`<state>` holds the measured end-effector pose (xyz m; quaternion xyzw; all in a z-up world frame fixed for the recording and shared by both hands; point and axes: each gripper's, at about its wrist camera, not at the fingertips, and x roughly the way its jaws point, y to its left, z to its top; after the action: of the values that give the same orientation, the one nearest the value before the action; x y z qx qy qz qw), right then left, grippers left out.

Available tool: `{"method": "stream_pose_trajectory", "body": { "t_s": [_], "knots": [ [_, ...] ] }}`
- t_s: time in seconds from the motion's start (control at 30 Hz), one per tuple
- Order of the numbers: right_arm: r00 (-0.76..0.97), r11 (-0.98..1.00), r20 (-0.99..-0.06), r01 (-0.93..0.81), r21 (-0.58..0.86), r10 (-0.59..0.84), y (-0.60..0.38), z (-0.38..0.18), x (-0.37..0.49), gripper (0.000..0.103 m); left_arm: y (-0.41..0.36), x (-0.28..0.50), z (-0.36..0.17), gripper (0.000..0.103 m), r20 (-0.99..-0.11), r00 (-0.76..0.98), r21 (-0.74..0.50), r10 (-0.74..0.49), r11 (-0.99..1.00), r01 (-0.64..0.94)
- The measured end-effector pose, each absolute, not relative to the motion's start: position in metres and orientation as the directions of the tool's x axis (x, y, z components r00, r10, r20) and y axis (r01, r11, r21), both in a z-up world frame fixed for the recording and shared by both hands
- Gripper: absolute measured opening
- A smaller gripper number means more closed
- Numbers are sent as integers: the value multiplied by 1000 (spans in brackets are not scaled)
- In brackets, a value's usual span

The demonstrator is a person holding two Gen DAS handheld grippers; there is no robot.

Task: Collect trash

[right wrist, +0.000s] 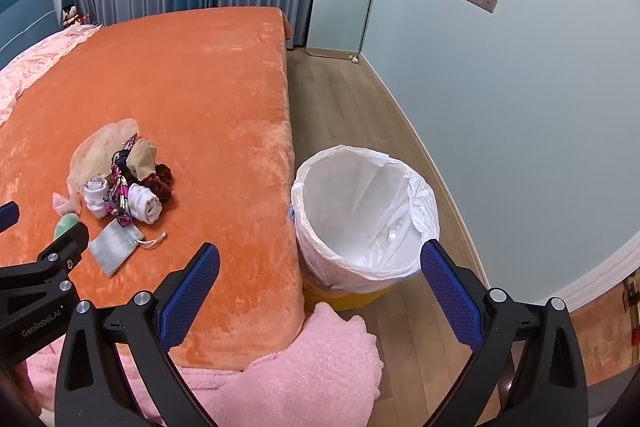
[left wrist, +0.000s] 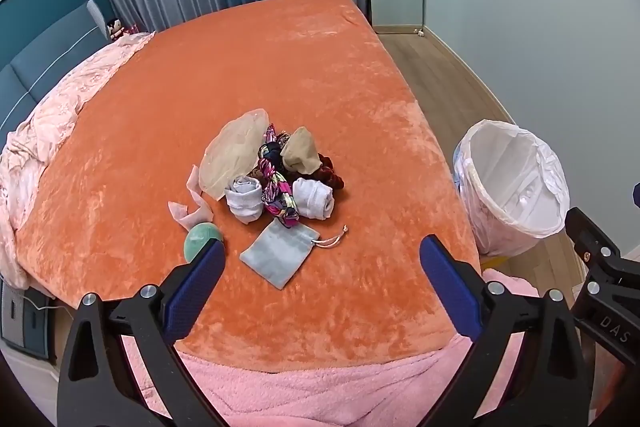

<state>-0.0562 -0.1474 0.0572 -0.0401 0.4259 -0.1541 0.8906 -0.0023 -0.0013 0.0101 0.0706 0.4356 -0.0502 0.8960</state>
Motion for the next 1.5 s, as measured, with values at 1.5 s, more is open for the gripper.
{"method": "stream_pose_trajectory", "body": {
  "t_s": [1.5],
  "knots": [
    [597, 948, -738, 238, -212, -315, -147, 65, -54, 96, -4, -5, 17, 90, -777, 629, 76, -35, 986, 148]
  ]
}}
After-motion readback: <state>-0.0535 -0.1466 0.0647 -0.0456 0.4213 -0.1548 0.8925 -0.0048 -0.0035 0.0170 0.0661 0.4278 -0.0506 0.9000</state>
